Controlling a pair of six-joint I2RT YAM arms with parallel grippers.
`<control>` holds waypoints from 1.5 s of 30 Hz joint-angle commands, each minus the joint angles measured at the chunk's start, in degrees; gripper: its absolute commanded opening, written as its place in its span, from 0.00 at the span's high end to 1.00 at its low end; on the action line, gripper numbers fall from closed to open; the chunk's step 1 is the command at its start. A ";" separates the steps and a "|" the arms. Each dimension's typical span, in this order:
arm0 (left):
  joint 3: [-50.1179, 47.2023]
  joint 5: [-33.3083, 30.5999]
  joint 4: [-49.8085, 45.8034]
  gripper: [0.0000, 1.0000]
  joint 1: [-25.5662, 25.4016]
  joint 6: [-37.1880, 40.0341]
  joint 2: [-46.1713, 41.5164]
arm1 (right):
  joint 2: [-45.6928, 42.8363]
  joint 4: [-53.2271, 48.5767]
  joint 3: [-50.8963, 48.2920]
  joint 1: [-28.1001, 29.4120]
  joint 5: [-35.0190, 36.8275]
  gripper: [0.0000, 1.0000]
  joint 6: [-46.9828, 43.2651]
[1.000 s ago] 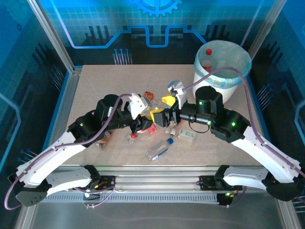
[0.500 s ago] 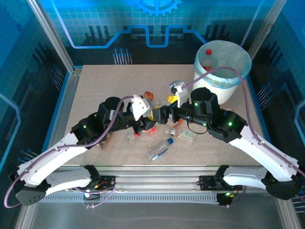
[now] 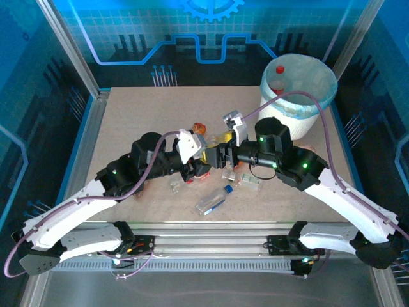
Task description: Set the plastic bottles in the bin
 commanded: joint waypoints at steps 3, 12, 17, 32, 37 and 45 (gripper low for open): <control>2.44 0.12 3.88 0.41 -0.42 -1.12 -0.52 | -0.21 -3.76 3.64 -0.73 2.93 0.44 -1.70; 5.08 -6.55 6.93 0.07 -0.45 -7.09 -2.76 | 8.49 -22.16 37.60 -8.49 29.84 0.50 -16.57; 7.63 -5.56 4.12 0.07 -0.45 -9.54 -3.84 | 16.60 -23.52 51.77 -16.19 42.72 0.53 -23.46; 11.41 -2.34 -0.71 0.09 -0.47 -8.67 -0.07 | 41.82 -27.68 67.39 -38.76 41.71 0.52 -18.00; 13.06 -2.49 -0.57 0.10 -0.45 -8.26 1.83 | 47.56 -26.67 67.31 -42.21 37.29 0.50 -15.22; 13.22 -1.67 0.70 0.09 -0.45 -5.29 2.72 | 56.61 -24.43 68.71 -46.13 30.97 0.47 -13.08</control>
